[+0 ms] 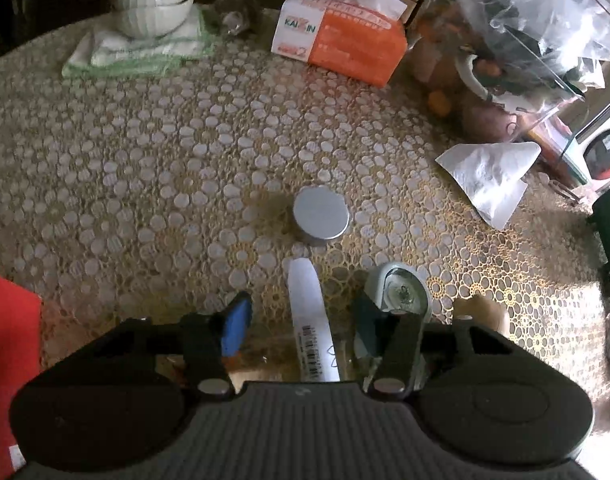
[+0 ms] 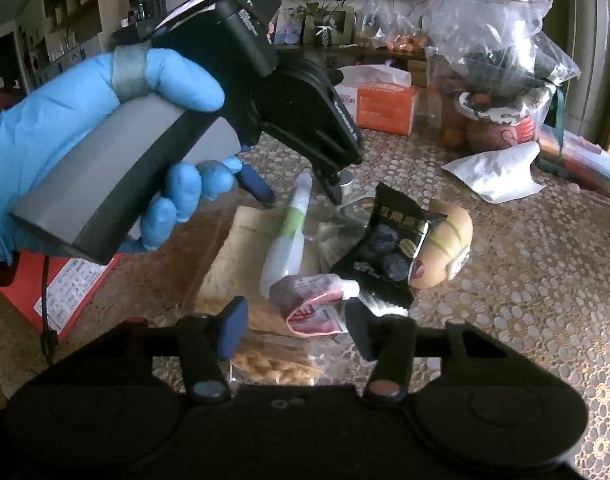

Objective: Organize objects
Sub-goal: 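Grasp the white tube with the left gripper while the right gripper grasps the pink wrapped item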

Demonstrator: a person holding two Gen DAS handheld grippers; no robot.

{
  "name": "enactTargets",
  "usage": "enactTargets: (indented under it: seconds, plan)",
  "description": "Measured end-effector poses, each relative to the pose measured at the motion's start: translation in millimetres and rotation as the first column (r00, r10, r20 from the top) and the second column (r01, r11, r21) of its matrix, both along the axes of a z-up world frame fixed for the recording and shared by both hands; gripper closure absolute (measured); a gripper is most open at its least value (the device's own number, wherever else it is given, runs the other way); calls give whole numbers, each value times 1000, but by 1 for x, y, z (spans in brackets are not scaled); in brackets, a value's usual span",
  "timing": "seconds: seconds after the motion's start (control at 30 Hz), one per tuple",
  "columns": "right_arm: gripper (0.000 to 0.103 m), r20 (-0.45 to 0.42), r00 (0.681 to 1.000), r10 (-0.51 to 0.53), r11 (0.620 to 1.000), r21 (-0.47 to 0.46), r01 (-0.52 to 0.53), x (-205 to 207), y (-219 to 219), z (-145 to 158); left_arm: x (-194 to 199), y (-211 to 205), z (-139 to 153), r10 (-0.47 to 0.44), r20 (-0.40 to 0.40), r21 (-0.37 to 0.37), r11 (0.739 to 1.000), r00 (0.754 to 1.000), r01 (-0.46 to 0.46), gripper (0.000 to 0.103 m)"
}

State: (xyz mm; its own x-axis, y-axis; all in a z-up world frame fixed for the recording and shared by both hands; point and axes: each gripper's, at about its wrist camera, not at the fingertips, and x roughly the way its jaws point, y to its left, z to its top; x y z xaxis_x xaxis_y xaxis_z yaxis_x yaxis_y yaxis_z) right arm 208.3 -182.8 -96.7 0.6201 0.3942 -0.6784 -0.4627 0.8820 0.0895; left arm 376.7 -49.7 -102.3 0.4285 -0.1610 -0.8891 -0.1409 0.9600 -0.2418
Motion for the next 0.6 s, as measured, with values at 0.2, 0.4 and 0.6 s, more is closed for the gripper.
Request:
enactTargets:
  seconds: [0.2,0.4,0.6]
  plan:
    - [69,-5,1000,-12,1000,7,12,2,1,-1,-4,-1,-1,-6,9,-9,1000,1000,6,69]
    - [77,10,1000,-12,1000,6,12,0,0,2,-10,-3,5,-10,43,16,1000,999,9,83]
    - [90,16,1000,-11,1000,7,10,-3,0,6,-23,3,23,-11,105,-5,1000,994,12,84]
